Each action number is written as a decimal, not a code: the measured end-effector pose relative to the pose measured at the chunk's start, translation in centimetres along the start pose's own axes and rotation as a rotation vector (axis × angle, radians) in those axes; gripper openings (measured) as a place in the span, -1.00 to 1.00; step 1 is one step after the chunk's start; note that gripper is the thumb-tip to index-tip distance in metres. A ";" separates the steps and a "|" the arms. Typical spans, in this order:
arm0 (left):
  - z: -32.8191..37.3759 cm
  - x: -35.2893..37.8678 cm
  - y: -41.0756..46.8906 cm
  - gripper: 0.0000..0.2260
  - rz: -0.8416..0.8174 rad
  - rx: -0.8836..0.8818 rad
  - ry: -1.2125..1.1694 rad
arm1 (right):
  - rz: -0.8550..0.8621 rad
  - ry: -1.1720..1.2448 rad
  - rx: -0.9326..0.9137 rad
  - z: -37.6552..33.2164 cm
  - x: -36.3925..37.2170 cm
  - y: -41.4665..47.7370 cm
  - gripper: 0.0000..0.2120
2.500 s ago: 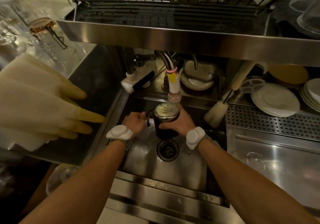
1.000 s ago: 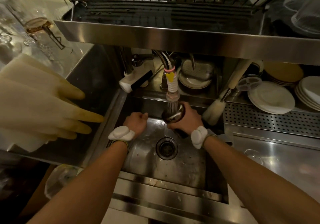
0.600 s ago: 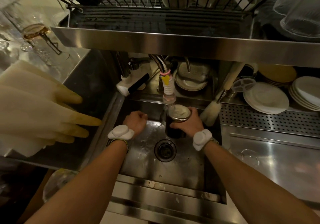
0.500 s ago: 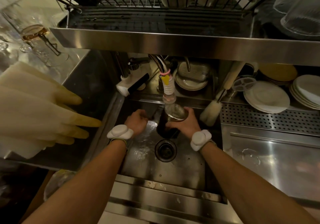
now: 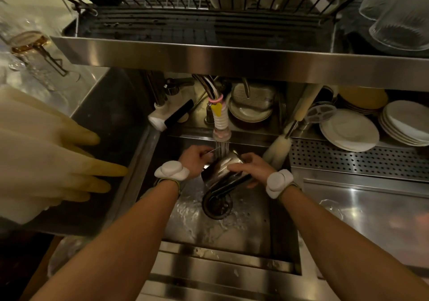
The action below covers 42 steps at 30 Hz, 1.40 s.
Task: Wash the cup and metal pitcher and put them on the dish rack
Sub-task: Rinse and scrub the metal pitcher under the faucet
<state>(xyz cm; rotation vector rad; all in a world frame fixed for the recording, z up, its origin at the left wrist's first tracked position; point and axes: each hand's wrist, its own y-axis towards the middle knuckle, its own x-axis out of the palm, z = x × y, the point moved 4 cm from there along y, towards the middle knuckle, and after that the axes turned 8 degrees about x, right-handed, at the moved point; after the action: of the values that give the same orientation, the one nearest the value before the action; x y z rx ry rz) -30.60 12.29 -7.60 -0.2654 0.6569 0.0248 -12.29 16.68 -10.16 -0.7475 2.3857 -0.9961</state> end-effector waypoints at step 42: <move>-1.9 -2.1 -1.5 -0.66 0.155 -0.200 0.061 | 0.115 0.015 -0.149 0.7 0.3 1.2 -0.15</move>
<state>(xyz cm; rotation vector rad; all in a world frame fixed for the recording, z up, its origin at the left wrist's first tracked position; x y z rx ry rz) -33.25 10.48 -7.44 -0.4084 0.7352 0.2327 -12.49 16.92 -11.56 -0.6483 2.5056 -0.7875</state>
